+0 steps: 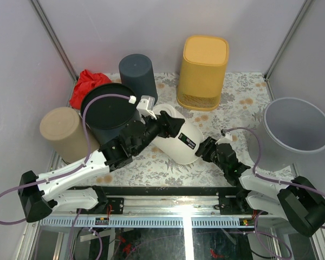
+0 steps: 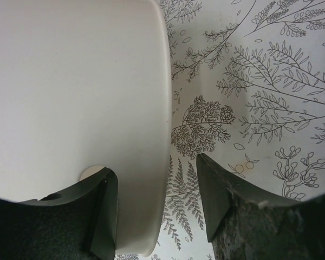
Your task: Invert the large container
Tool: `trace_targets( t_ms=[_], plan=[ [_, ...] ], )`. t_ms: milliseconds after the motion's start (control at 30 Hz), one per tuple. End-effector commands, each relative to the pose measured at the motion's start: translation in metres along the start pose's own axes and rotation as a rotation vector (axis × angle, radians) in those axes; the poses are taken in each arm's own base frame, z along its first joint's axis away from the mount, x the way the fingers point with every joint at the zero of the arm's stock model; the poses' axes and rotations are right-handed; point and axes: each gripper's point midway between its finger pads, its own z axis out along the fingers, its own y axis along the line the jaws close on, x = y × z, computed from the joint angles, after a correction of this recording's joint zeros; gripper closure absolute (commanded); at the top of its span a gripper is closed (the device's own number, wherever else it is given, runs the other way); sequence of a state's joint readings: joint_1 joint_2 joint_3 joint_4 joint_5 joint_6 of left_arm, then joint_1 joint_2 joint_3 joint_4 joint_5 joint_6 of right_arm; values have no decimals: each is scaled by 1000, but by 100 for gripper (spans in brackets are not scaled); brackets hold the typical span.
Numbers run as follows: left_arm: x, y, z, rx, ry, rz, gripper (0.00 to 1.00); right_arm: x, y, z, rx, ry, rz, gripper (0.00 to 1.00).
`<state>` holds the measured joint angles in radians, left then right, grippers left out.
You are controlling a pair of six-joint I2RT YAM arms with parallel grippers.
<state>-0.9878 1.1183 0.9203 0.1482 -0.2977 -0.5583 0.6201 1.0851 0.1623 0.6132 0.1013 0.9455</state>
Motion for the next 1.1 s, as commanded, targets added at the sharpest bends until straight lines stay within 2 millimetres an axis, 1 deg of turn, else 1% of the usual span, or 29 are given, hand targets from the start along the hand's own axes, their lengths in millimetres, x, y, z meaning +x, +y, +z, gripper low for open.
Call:
trace_targets(
  t_ms=[0, 167, 300, 500, 533, 633, 900, 1067],
  plan=[
    [18, -2, 6, 8, 60, 21, 33, -23, 45, -7, -157, -48, -62, 39],
    [25, 2, 9, -1, 70, 24, 33, -26, 33, -11, -114, -56, -78, 37],
    [25, 3, 10, -8, 66, 27, 33, -27, 25, -15, -111, -63, -70, 35],
    [26, 6, 11, -22, 69, 39, 33, -26, 19, -17, -102, -61, -70, 35],
    [26, 7, 10, -22, 68, 39, 33, -25, 17, -17, -104, -61, -70, 37],
    [27, 7, 11, -24, 66, 40, 33, -22, 14, -16, -105, -55, -62, 39],
    [20, 3, 7, -10, 54, 40, 33, -21, 11, -12, -89, -47, -51, 39],
    [27, 6, 11, -20, 77, 44, 33, -22, 10, -9, -87, -34, -43, 38]
  ],
)
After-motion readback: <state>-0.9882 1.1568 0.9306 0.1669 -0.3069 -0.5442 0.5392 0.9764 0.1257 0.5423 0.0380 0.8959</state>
